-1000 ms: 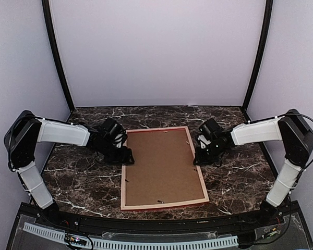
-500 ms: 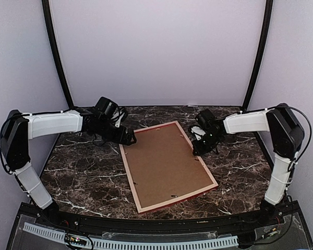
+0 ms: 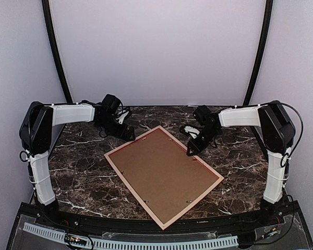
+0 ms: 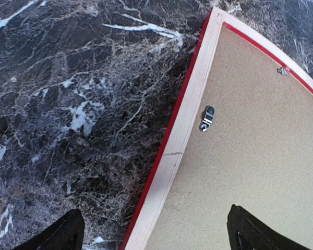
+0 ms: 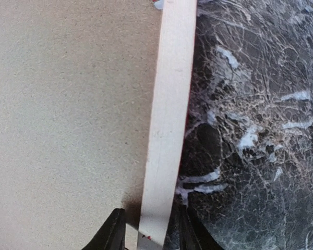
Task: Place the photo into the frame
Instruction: Adjust the photo frame at the center of the board.
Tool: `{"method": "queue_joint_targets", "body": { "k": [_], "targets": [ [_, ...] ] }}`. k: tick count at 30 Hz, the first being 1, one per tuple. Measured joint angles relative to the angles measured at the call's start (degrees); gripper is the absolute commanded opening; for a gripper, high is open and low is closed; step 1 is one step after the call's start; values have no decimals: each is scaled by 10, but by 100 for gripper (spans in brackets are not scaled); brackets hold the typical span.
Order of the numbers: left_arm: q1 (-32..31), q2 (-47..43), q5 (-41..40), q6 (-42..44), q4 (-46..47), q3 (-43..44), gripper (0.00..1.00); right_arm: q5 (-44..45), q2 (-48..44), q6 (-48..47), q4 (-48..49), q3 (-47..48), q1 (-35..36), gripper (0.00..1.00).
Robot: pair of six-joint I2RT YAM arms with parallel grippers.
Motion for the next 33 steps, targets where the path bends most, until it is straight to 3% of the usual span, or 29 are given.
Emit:
{"method": "queue_joint_targets", "body": {
  "k": [2,5,8,19,25,29,33],
  "targets": [
    [2,21,11,16,-9,16,97,-11,4,-11,-6,9,-3,47],
    [2,45,25,35,-18,34,86,-21,4,-12,-7,16,-4,53],
    [3,69,32,51,-30,56,71,-21,2,-5,-5,16,-6,55],
    [4,128,39,61,-43,102,45,-2,-104,54,18,-46,-10,55],
    [4,128,35,42,-38,104,23,30,-141,104,17,-74,-10,61],
    [5,127,38,34,-33,101,18,54,-167,148,7,-93,-10,65],
    [9,103,35,3,8,54,19,73,-208,193,-7,-125,-10,69]
  ]
}}
